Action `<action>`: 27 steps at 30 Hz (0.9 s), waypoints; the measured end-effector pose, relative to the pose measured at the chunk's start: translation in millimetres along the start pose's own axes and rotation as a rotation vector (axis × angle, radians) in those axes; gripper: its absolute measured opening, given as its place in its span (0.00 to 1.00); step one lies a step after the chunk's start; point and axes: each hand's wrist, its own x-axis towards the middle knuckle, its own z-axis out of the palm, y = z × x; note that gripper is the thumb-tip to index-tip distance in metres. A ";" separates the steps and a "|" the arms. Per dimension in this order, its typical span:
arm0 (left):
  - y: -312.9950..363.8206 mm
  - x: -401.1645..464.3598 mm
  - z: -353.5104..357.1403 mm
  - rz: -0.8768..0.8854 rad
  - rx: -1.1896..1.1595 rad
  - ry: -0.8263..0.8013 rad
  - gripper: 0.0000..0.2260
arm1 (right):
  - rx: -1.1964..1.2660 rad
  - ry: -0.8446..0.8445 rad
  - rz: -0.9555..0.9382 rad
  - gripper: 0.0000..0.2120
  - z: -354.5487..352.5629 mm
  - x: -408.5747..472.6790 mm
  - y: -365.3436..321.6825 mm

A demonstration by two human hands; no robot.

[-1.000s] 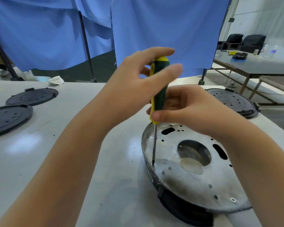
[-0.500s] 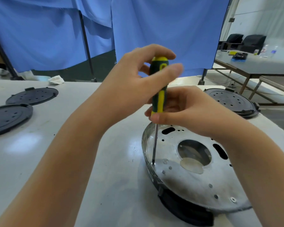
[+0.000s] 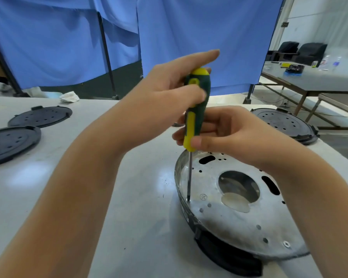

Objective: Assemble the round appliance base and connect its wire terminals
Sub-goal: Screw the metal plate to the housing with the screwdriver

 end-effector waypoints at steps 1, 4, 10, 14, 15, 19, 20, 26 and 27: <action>-0.1 0.5 2.5 0.005 0.046 0.050 0.22 | -0.083 0.055 -0.014 0.15 1.4 1.5 0.5; -0.6 1.4 10.8 0.037 0.227 0.215 0.23 | -0.287 0.203 -0.072 0.19 10.3 5.6 2.9; -1.3 2.8 9.0 0.034 0.105 0.267 0.21 | -0.318 0.144 -0.007 0.23 9.2 4.2 2.4; -6.4 3.5 3.2 0.011 0.010 0.123 0.21 | 0.060 -0.033 0.033 0.20 -0.3 0.9 3.0; -6.9 3.6 1.5 0.002 -0.011 0.091 0.21 | 0.092 -0.037 0.024 0.21 -1.1 0.8 4.1; -5.3 4.1 0.8 -0.024 -0.049 0.065 0.21 | -0.020 0.072 -0.031 0.16 -0.7 2.7 4.7; -4.2 4.2 2.0 -0.017 -0.014 0.086 0.20 | -0.080 0.113 -0.039 0.16 0.3 2.7 4.5; -0.3 1.3 9.8 0.065 0.176 0.230 0.17 | -0.300 0.241 -0.059 0.19 12.8 3.8 2.6; -0.2 1.3 10.5 0.075 0.171 0.262 0.18 | -0.297 0.234 -0.048 0.19 13.9 3.8 2.8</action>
